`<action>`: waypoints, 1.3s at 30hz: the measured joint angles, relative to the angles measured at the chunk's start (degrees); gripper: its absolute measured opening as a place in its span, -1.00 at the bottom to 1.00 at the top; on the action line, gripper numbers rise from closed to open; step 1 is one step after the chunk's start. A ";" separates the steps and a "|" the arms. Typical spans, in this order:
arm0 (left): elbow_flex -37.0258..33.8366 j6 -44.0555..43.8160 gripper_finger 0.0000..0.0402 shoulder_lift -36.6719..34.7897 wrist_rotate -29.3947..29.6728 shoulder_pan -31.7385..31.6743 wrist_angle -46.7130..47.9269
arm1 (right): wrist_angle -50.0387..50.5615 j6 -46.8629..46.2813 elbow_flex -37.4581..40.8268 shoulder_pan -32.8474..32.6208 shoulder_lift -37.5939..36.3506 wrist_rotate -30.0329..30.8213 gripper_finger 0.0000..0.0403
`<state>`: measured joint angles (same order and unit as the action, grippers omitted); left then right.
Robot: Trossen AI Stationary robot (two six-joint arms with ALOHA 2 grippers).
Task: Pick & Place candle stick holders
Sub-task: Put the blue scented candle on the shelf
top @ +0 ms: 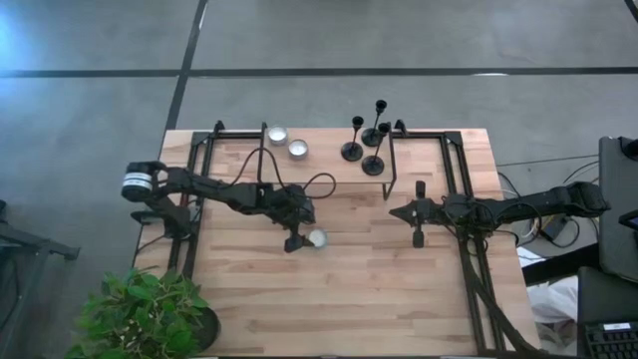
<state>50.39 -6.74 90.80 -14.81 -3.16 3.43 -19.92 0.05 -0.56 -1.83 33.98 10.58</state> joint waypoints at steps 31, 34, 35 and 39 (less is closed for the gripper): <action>7.17 6.36 0.93 13.58 8.49 4.53 1.63 | 0.00 0.00 0.00 -0.01 0.00 0.00 -0.96; 7.21 7.11 0.93 13.77 9.96 4.61 1.66 | -0.01 0.00 0.00 0.00 0.00 0.01 -0.96; 7.21 7.55 0.93 13.81 10.46 4.61 1.66 | 0.00 0.00 0.00 0.00 0.00 -0.01 -0.96; 7.21 8.87 0.93 13.86 12.50 4.66 2.24 | 0.00 0.00 0.00 0.00 0.00 -0.01 -0.96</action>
<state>57.60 2.13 104.66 -2.31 1.50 5.67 -19.92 0.05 -0.56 -1.83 33.98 10.57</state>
